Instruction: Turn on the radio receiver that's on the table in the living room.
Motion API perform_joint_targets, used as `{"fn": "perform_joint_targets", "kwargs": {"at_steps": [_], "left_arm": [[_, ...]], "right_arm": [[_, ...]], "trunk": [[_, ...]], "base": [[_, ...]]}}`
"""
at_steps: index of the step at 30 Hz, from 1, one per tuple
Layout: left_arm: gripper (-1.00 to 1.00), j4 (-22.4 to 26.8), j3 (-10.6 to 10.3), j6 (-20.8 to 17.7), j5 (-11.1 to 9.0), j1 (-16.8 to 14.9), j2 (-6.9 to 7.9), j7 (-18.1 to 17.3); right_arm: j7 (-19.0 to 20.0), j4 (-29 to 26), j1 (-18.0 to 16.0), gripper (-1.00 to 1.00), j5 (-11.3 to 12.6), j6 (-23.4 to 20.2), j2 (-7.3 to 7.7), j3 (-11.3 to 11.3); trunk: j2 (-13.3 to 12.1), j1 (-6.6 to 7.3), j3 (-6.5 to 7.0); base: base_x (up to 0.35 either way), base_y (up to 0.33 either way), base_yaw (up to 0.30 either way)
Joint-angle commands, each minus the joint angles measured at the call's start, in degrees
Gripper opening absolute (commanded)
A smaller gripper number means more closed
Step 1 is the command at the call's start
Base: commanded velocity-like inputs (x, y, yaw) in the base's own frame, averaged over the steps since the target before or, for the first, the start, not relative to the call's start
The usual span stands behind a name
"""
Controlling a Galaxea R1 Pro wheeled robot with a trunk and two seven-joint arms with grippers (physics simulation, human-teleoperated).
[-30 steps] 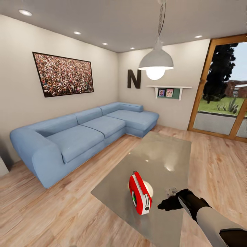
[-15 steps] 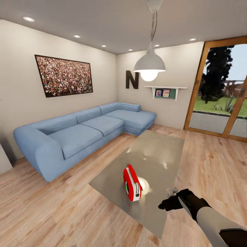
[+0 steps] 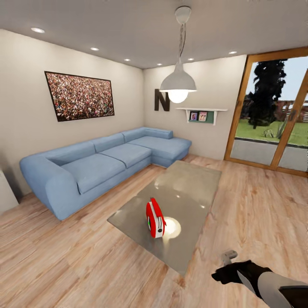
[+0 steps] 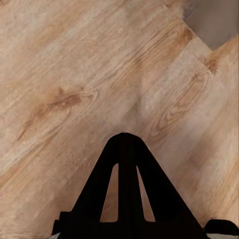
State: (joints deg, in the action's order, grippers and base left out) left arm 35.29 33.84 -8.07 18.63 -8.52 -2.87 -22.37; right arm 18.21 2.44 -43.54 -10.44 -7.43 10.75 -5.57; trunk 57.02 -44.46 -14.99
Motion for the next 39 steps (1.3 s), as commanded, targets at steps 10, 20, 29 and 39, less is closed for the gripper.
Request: {"fn": "perform_joint_targets", "kwargs": {"at_steps": [10,20,29,39], "left_arm": [[-1.0,-18.3,0.1,10.1,3.8,0.0,7.4,3.5],[-1.0,-29.4,0.2,18.8,4.2,0.2,11.49,6.1],[-1.0,-38.8,0.0,25.1,15.0,0.6,12.21,14.8],[-1.0,-39.5,0.0,25.0,17.1,0.6,8.33,15.9]], "right_arm": [[-3.7,2.0,5.6,1.0,0.1,4.8,1.26,0.0],[-7.2,2.0,17.6,1.0,0.5,10.6,0.52,0.1],[-8.2,2.0,23.3,1.0,0.4,10.5,-1.96,0.1],[-8.2,1.9,23.5,1.0,0.0,10.4,-3.75,-0.1]], "trunk": [[-4.0,2.2,1.8],[-4.8,2.64,2.16],[-4.8,2.64,2.16],[-4.8,2.64,2.16]], "base": [[-0.11,-0.072,0.0],[-0.002,-0.001,0.0],[0.0,0.0,0.0],[0.0,0.0,0.0]]}}
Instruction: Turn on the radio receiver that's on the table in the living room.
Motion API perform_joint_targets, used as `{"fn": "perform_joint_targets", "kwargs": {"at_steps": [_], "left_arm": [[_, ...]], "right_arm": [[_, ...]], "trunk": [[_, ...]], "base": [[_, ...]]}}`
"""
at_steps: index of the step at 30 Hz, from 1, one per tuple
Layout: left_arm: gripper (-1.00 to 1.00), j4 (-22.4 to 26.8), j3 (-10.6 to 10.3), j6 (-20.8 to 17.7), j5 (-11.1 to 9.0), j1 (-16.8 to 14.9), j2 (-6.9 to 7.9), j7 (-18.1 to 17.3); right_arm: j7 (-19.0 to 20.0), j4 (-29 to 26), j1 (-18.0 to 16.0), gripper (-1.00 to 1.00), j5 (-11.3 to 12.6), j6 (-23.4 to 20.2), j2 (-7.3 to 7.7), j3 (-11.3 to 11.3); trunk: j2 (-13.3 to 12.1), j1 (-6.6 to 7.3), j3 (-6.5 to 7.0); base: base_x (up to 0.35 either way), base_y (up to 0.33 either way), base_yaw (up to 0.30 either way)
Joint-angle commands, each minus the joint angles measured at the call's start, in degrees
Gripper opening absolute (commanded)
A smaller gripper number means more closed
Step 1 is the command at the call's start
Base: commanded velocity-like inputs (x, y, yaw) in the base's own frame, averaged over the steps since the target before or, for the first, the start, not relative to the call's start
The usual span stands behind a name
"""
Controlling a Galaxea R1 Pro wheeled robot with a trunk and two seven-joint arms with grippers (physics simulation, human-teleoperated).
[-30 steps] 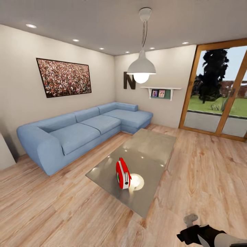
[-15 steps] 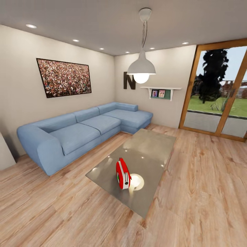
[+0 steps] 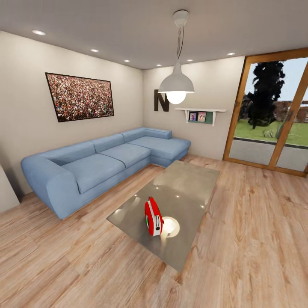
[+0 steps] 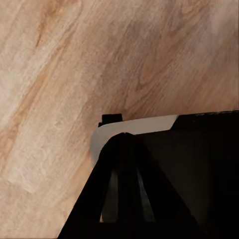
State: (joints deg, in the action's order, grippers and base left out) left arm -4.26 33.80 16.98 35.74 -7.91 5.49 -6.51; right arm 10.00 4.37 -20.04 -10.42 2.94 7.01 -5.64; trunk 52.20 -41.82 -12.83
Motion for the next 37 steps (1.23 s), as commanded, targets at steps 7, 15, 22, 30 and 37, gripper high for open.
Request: {"fn": "perform_joint_targets", "kwargs": {"at_steps": [7,15,22,30,37], "left_arm": [[-1.0,0.0,0.0,-0.2,0.0,0.0,-3.46,-0.1],[-1.0,0.0,0.0,-0.2,-0.1,0.0,-4.51,-0.1],[-1.0,0.0,0.0,-0.2,-0.1,0.0,-4.53,-0.1],[-1.0,0.0,0.0,-0.2,-0.1,0.0,-4.53,-0.1],[-1.0,0.0,0.0,-0.2,-0.1,0.0,-4.53,-0.1]], "right_arm": [[0.0,-0.1,0.0,1.0,0.0,0.0,-1.06,0.0],[0.0,-0.1,0.0,1.0,0.0,0.0,-1.12,0.0],[0.0,0.0,0.0,1.0,0.1,0.0,-1.12,0.0],[0.0,-0.1,0.0,1.0,0.1,0.0,-1.12,0.0],[0.0,-0.1,0.0,1.0,0.1,0.0,-1.11,0.1]], "trunk": [[0.0,0.0,0.0],[0.0,0.0,0.0],[0.0,0.0,0.0],[0.0,0.0,0.0],[0.0,0.0,0.0]], "base": [[0.0,0.0,0.0],[0.0,0.0,0.0],[0.0,0.0,0.0],[0.0,0.0,0.0],[0.0,0.0,0.0]]}}
